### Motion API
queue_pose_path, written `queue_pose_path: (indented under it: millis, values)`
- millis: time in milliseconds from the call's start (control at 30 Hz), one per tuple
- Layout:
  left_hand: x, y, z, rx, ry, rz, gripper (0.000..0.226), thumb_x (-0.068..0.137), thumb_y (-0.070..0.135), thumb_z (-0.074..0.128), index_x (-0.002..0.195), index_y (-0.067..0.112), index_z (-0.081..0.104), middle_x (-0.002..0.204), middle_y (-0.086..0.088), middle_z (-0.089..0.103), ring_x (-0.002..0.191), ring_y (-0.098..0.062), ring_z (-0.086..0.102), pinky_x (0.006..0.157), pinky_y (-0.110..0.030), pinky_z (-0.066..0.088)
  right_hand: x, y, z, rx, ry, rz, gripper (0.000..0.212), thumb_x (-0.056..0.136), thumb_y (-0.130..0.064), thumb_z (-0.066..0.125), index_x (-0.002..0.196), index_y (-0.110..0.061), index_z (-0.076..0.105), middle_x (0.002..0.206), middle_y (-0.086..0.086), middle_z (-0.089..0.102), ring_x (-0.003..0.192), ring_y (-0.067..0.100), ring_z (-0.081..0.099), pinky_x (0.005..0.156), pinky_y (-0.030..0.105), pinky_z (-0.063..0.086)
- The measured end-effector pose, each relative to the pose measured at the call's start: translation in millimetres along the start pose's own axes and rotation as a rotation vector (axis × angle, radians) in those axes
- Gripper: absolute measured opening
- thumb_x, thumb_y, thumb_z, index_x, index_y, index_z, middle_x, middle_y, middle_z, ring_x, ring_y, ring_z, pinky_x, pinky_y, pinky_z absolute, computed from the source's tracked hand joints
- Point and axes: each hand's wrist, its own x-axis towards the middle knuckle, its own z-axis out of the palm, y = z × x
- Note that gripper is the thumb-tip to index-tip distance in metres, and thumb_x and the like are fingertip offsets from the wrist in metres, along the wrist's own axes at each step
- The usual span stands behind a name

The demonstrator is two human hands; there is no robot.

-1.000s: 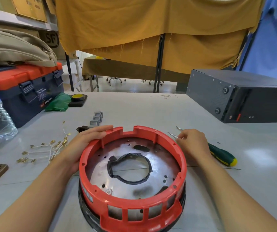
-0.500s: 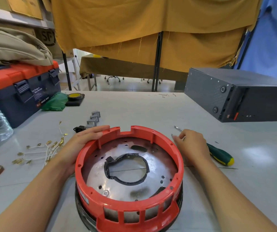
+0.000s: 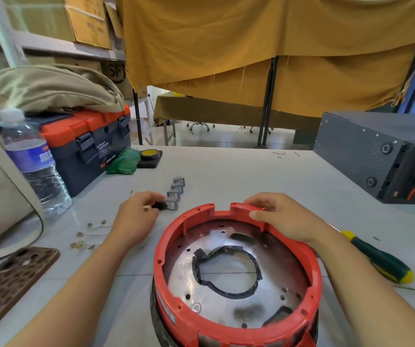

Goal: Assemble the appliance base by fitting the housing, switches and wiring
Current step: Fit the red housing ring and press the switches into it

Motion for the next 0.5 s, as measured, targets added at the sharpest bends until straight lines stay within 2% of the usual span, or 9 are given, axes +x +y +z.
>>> queue_pose_path:
  millis: [33,100,167,233,300,367,433,500]
  values:
    - [3.9,-1.9,1.0,0.057,-0.013,0.018,0.039,0.083,-0.006,0.05,0.11,0.017,0.066,0.113,-0.002,0.065,0.108,-0.017,0.057,0.096,-0.026,0.04,1.4,1.3,0.6,0.021,-0.01,-0.01,0.022,0.091,-0.006,0.059,0.111,-0.014,0.066,0.11,0.001,0.069,0.105,0.017,0.063,0.099,0.031,0.045]
    - [10.5,-4.7,5.7,0.144,-0.035,0.055,0.045,0.082,-0.007,0.049,0.119,0.013,0.063,0.122,-0.004,0.062,0.115,-0.018,0.053,0.097,-0.022,0.034,2.3,4.1,0.2,0.059,-0.02,-0.02,0.02,0.091,-0.004,0.058,0.105,-0.013,0.068,0.104,0.001,0.072,0.101,0.016,0.066,0.094,0.025,0.047]
    - [14.5,-7.9,10.7,0.182,-0.045,0.083,0.047,0.082,-0.006,0.049,0.124,0.013,0.06,0.126,-0.005,0.06,0.119,-0.019,0.052,0.097,-0.019,0.032,2.7,6.4,-0.5,0.086,-0.024,-0.019,0.02,0.091,-0.004,0.059,0.103,-0.015,0.069,0.101,-0.001,0.073,0.097,0.014,0.067,0.086,0.017,0.048]
    - [16.6,-12.3,14.8,0.221,-0.06,0.105,0.048,0.082,-0.004,0.049,0.124,0.015,0.06,0.125,-0.004,0.061,0.118,-0.021,0.052,0.095,-0.022,0.035,3.1,8.0,-0.4,0.111,-0.028,-0.015,0.02,0.091,-0.004,0.059,0.103,-0.014,0.07,0.1,-0.001,0.073,0.095,0.012,0.067,0.083,0.014,0.049]
    - [18.0,-17.4,17.2,0.289,-0.087,0.152,0.045,0.079,-0.003,0.048,0.115,0.018,0.064,0.114,-0.004,0.066,0.11,-0.024,0.054,0.087,-0.029,0.041,3.9,9.3,-0.1,0.155,-0.028,0.001,0.02,0.09,-0.003,0.058,0.103,-0.012,0.07,0.1,0.002,0.074,0.094,0.015,0.068,0.084,0.017,0.05]
    - [20.3,-21.8,17.5,0.334,-0.105,0.188,0.038,0.076,-0.002,0.048,0.103,0.018,0.065,0.103,-0.004,0.067,0.105,-0.028,0.054,0.084,-0.035,0.045,3.9,9.3,-0.6,0.192,-0.029,0.028,0.021,0.09,-0.003,0.057,0.104,-0.011,0.07,0.101,0.006,0.073,0.097,0.022,0.067,0.089,0.028,0.049]
    - [22.4,-23.5,16.6,0.363,-0.096,0.191,0.033,0.079,0.0,0.05,0.103,0.016,0.066,0.105,-0.004,0.067,0.104,-0.028,0.054,0.088,-0.039,0.044,3.1,9.4,-1.5,0.222,-0.037,0.061,0.023,0.091,-0.002,0.056,0.105,-0.012,0.07,0.103,0.008,0.073,0.1,0.026,0.066,0.093,0.034,0.048]
    - [24.1,-24.0,16.6,0.407,-0.073,0.181,0.032,0.082,0.004,0.053,0.109,0.016,0.067,0.112,-0.003,0.065,0.106,-0.027,0.051,0.093,-0.039,0.041,2.0,10.1,-1.6,0.255,-0.048,0.096,0.024,0.09,-0.002,0.054,0.106,-0.013,0.07,0.105,0.008,0.072,0.102,0.026,0.065,0.096,0.035,0.047]
